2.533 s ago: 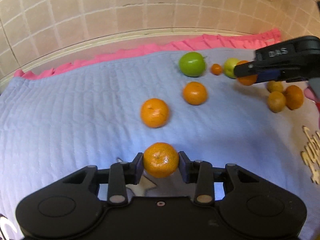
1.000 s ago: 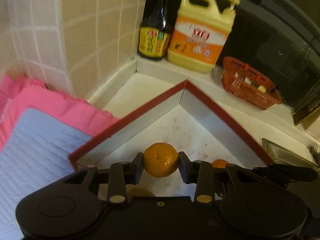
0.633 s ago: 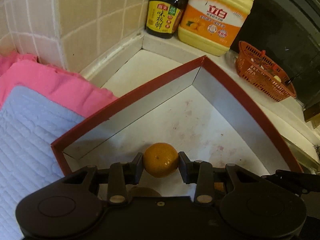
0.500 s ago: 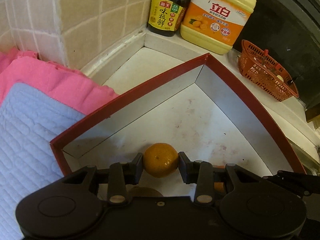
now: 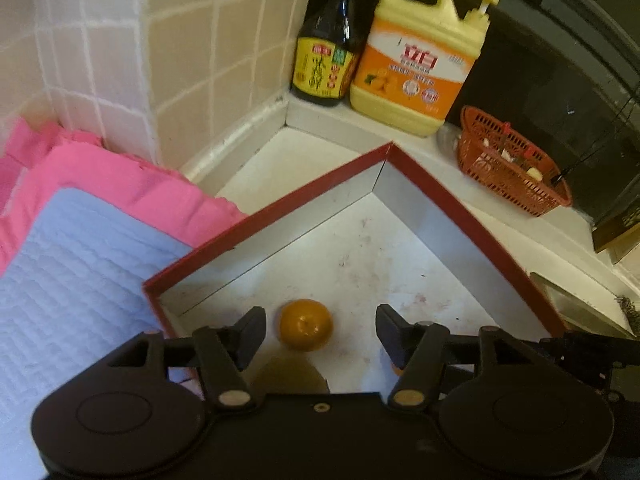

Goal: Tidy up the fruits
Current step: 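Release the tangerine in the box with the right tool and return both tools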

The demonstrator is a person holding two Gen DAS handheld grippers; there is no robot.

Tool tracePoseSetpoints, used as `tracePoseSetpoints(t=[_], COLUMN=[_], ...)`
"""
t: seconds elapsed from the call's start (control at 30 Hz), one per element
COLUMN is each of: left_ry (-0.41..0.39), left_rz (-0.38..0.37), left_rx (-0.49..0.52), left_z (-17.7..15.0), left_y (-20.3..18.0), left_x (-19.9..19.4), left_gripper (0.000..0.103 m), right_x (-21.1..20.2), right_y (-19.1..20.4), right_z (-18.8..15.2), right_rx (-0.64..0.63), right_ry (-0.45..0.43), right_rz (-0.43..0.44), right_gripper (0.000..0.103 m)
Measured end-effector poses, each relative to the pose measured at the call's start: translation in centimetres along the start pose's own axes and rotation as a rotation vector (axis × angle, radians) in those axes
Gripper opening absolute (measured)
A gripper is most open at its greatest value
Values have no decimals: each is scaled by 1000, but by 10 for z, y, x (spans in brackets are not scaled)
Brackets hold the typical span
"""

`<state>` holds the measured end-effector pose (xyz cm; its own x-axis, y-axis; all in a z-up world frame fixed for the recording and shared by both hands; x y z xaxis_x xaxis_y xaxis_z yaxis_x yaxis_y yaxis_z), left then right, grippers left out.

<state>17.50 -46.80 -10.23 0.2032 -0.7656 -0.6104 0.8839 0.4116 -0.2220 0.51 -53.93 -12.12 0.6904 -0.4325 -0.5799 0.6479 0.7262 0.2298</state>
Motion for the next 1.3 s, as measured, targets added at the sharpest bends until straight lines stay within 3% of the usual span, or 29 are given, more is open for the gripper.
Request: tracePoseSetpoints(t=[0.2,0.6,0.77,0.9,1.03,1.17,1.3], left_ry=[-73,-265,-332,-362,-391,-423,-450], left_rz=[11,83,141,177,301,410,531], left_rx=[-17,-65,-119,-248,-325,-408,-484], left_z=[-6,-28,-46,-72,-99,-129,-160], left_y=[1,15,40,75,112,148,179], left_x=[-56,-189,-239,-281,-327,-382,-432], left_gripper=[73,78,79,80,80,80,80], right_x=[-25,-65,-75,-78,-82,-81,-87], right_y=[18,98,134,164,192,216,248], right_z=[0,-4,-9,-16,-25,-27,-29], right_rx=[-35,-199,-250,-281,-287,-243,-261], right_ry=[-27,-67,-66,-54,-43,-46,-79], right_rz=[35,133,181,228,282,311,371], right_gripper=[69,80,81,82,86,96,97])
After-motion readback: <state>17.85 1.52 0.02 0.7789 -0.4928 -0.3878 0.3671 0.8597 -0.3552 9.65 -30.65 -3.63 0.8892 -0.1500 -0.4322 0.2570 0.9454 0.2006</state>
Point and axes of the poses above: each gripper's, at about its wrist camera, not at the fingertips, and x roughly the way its jaws point, y to its left, z to its top, the point moved 1 cm from there along x, roughly the way its jaws point, and after that the axes turned 15 degrees about -y, right-handed, at the moved point
